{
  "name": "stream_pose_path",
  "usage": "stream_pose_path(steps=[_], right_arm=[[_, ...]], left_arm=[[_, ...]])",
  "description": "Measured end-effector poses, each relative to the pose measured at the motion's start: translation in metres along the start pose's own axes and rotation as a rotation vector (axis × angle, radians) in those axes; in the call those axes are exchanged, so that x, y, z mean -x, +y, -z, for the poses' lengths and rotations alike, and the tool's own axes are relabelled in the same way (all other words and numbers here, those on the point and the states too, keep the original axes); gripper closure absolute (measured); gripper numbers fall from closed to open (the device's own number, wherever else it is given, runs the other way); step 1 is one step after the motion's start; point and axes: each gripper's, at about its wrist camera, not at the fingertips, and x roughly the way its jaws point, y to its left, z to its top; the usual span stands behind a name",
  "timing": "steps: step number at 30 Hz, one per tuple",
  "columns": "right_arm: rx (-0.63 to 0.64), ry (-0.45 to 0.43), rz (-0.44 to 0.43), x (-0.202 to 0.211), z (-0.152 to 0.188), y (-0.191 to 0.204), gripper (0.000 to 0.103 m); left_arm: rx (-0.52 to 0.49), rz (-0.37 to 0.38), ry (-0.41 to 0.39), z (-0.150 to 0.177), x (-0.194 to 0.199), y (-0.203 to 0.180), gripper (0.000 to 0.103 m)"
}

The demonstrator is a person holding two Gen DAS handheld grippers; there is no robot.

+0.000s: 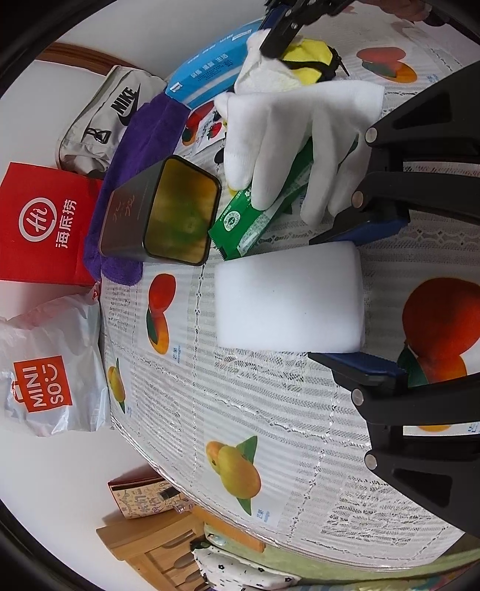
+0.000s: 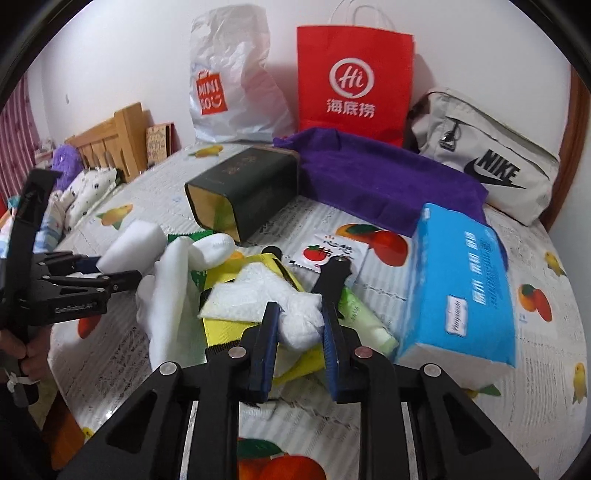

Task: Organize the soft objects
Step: 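Grasp and lift the white crumpled tissue with the right tool while the left tool holds the sponge, then carry the sponge with the left tool while the right tool carries the tissue to the purple towel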

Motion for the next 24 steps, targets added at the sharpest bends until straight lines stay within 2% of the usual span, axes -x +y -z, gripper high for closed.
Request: stream_pose_path(steps=[6, 11, 17, 24], right_arm=[[-0.084, -0.057, 0.019, 0.042, 0.017, -0.022, 0.081], [-0.152, -0.027, 0.067, 0.059, 0.048, -0.050, 0.080], [-0.236, 0.054, 0.124, 0.044, 0.078, -0.080, 0.080], [-0.257, 0.104, 0.154, 0.027, 0.091, -0.091, 0.080]], left_arm=[[0.000, -0.008, -0.003, 0.005, 0.003, -0.003, 0.055], [-0.013, -0.021, -0.010, 0.010, 0.006, -0.007, 0.055], [-0.018, -0.043, -0.043, 0.015, 0.006, -0.011, 0.054], [-0.017, -0.046, -0.051, 0.015, 0.007, -0.011, 0.055]])
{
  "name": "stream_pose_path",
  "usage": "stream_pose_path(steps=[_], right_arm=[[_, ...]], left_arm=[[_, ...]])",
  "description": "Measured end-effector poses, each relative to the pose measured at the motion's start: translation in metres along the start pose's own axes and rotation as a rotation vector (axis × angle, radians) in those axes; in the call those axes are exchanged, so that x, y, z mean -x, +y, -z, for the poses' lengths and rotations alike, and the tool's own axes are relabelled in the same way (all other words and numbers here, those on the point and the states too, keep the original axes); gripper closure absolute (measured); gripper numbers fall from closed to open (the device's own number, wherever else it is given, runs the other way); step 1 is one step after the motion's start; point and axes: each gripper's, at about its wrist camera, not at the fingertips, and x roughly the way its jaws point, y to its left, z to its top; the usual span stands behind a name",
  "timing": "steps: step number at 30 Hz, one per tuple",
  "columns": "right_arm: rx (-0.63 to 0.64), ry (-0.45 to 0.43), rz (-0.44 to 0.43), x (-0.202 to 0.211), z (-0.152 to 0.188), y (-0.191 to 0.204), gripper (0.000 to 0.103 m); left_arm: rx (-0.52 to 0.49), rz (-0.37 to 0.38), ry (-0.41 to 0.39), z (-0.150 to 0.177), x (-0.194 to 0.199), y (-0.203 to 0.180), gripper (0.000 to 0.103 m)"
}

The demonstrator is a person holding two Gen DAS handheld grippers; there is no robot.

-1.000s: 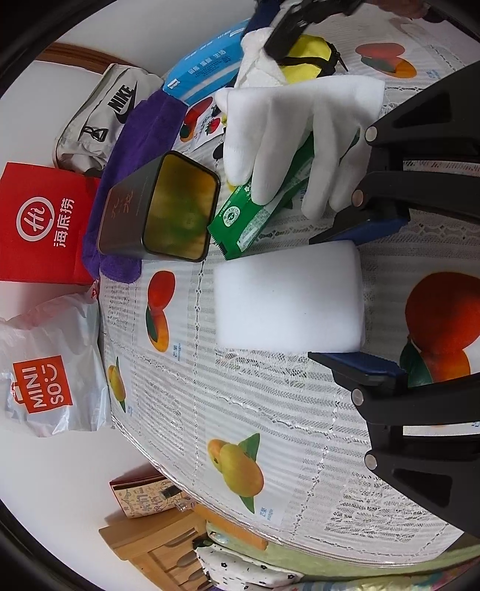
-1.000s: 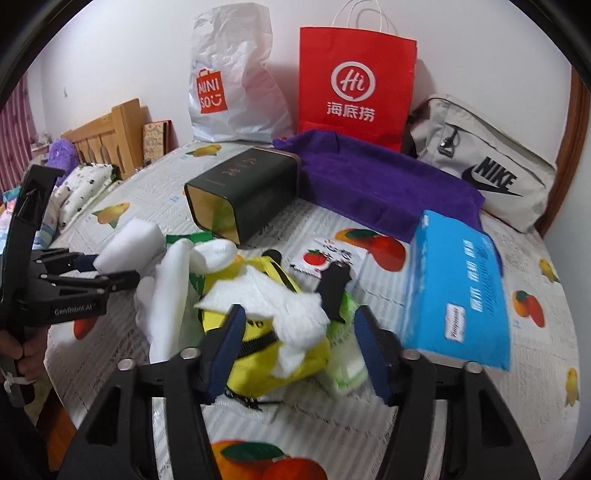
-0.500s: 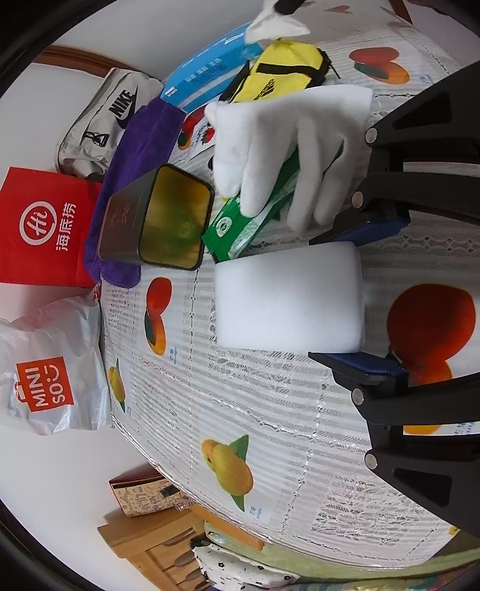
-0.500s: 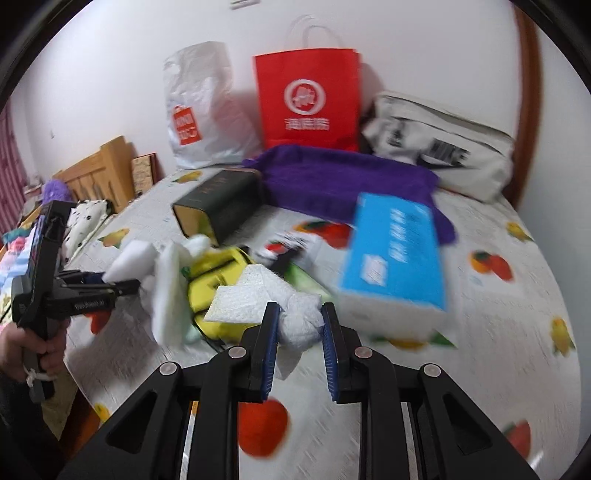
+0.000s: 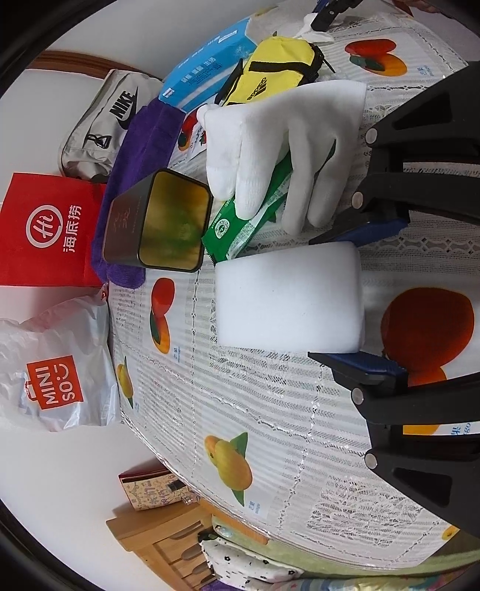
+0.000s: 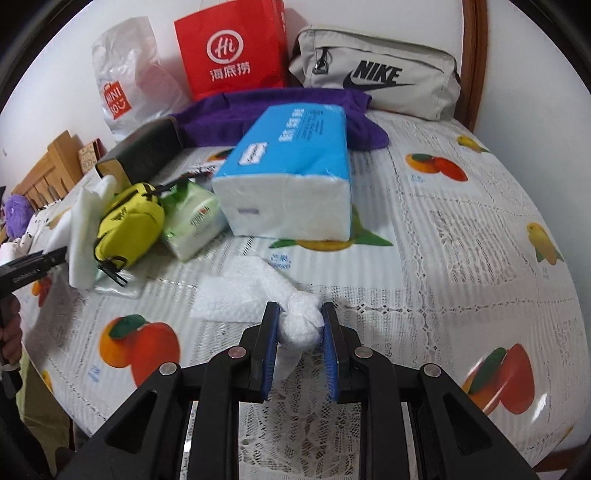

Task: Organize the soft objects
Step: 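Carry the sponge with the left tool while the right tool carries the tissue to the purple towel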

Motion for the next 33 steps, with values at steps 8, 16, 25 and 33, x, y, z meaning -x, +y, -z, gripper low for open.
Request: stream_pose_path(steps=[8, 16, 25, 33], right_arm=[[-0.009, 0.007, -0.014, 0.004, -0.001, -0.003, 0.080], [-0.011, -0.038, -0.046, 0.027, -0.016, 0.000, 0.081], [0.012, -0.121, -0.093, 0.059, -0.056, 0.008, 0.081], [0.054, -0.159, -0.093, 0.058, -0.106, 0.018, 0.081]], left_arm=[[0.015, 0.019, 0.009, -0.012, 0.009, 0.000, 0.056], [0.012, 0.023, -0.009, -0.032, 0.027, -0.005, 0.056], [0.008, 0.034, -0.038, -0.064, 0.047, -0.009, 0.056], [0.026, 0.060, -0.028, -0.100, 0.043, -0.009, 0.056]])
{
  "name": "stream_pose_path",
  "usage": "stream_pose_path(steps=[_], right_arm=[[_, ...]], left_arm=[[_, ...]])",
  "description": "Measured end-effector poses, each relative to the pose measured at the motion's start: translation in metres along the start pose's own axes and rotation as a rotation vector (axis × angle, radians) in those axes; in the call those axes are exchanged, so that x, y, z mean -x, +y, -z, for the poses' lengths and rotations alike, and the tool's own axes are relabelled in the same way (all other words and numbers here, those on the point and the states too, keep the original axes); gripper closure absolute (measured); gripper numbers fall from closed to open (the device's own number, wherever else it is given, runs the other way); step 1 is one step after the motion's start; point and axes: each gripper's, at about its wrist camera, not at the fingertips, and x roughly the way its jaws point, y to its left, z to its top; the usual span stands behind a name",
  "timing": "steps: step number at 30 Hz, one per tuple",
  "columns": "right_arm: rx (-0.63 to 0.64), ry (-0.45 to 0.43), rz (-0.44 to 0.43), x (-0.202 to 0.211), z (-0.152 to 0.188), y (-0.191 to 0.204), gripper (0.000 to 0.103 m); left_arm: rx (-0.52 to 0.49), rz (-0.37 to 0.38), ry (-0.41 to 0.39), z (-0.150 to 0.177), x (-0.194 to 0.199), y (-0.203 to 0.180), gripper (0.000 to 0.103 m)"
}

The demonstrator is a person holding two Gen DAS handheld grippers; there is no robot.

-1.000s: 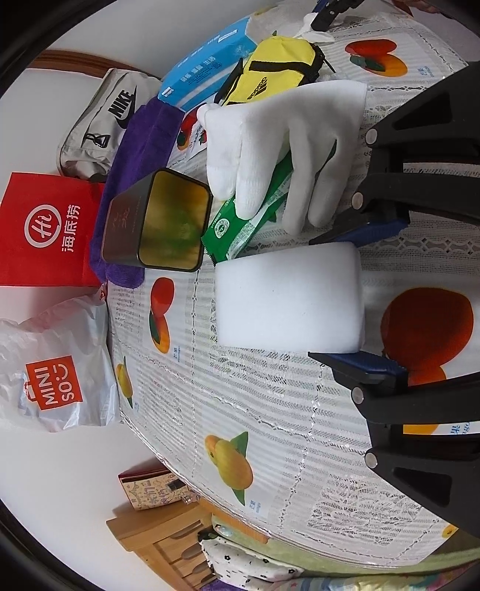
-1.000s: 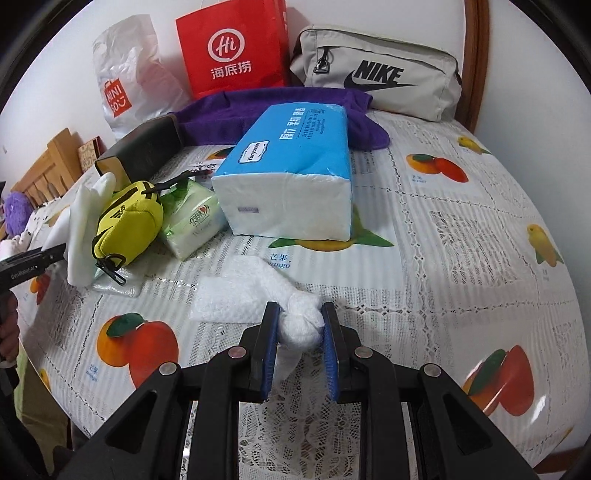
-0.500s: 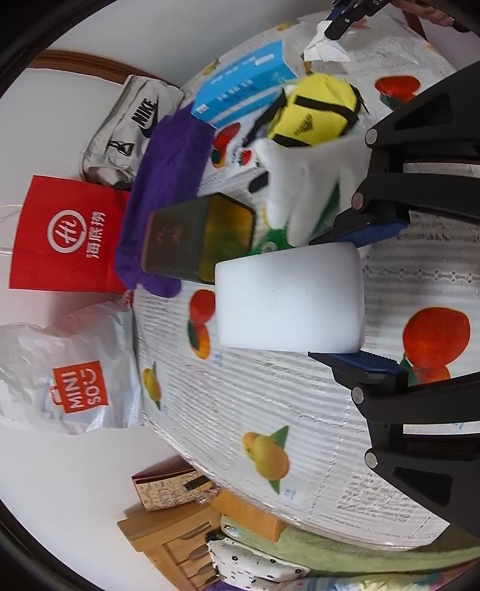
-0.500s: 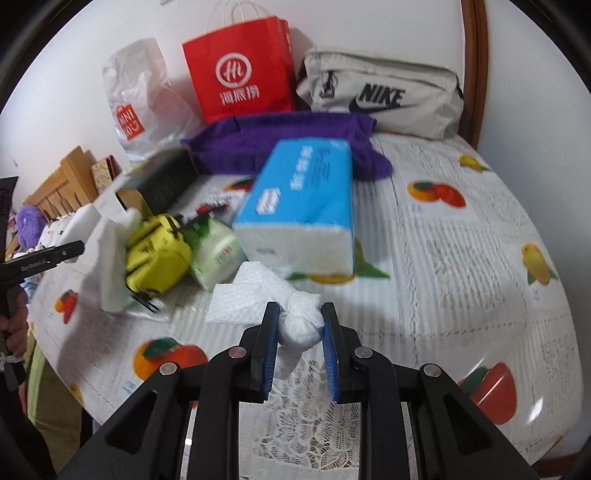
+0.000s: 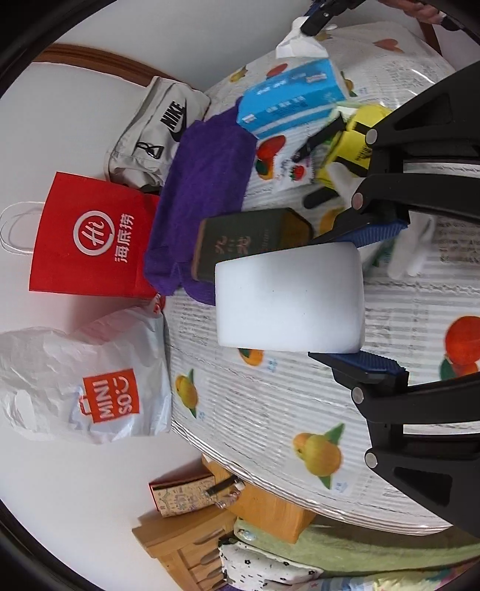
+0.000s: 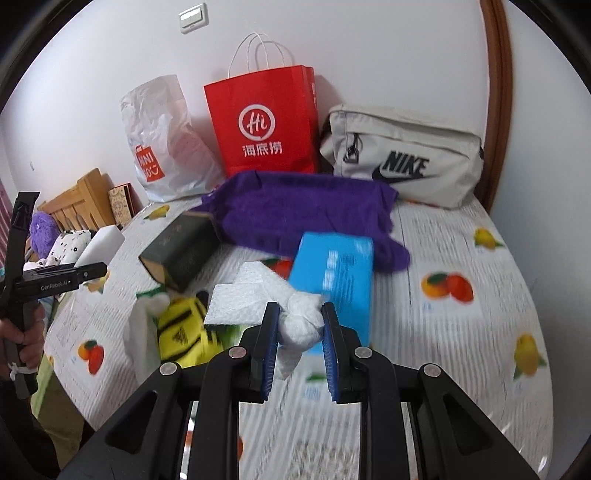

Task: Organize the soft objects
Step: 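Carry the sponge with the left tool while the right tool carries the tissue to the purple towel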

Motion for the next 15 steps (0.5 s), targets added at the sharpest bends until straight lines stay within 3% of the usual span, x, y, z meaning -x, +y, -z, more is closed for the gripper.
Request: stream_pose_path(steps=[15], right_arm=[[0.019, -0.008, 0.027, -0.073, -0.091, -0.024, 0.081]], left_arm=[[-0.056, 0.027, -0.002, -0.097, -0.045, -0.035, 0.056]])
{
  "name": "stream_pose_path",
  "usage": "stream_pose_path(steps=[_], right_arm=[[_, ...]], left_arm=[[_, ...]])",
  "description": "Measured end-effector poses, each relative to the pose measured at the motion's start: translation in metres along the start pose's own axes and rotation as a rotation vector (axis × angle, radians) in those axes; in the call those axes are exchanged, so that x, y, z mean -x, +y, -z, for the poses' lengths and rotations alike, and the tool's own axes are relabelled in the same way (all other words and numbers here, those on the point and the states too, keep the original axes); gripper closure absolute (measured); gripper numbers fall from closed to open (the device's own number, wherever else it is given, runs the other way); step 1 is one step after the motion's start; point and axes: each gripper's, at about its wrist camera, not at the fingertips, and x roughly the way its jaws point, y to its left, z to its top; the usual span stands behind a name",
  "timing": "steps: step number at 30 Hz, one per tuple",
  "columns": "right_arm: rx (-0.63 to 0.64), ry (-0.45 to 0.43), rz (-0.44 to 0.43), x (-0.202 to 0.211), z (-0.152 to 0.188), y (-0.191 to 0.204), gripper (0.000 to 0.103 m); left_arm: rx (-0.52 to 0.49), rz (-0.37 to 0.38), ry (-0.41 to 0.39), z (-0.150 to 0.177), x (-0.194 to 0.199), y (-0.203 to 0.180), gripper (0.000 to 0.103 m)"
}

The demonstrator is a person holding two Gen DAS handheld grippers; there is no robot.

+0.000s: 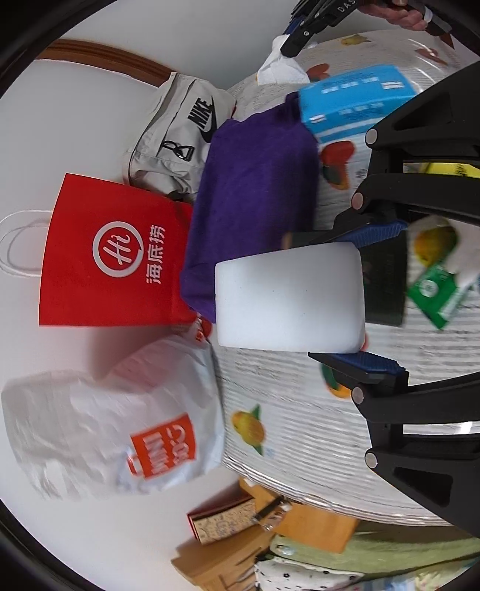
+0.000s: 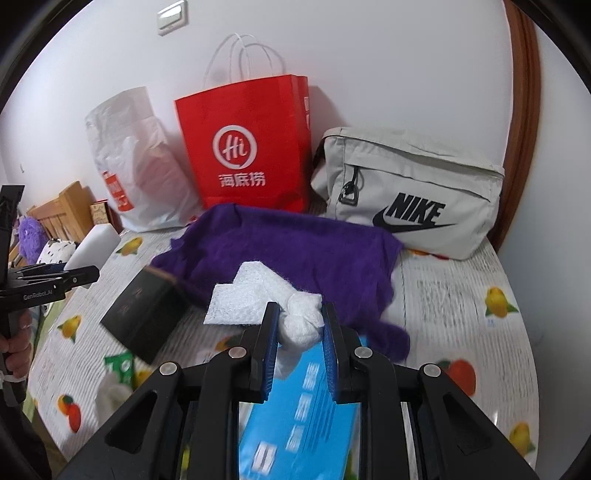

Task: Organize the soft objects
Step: 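Carry the sponge with the left tool while the right tool carries the tissue to the purple towel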

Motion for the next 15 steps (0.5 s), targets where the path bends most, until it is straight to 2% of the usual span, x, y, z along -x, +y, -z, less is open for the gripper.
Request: stream_pose_path(steps=[7, 15], right_arm=[[-0.010, 0.017, 0.021, -0.039, -0.027, -0.017, 0.081], [-0.024, 0.055, 0.034, -0.084, -0.041, -0.033, 0.081]], left_arm=[[-0.025, 0.004, 0.017, -0.035, -0.032, -0.012, 0.056], [-0.035, 0.019, 0.045, -0.064, -0.074, -0.021, 0.056]])
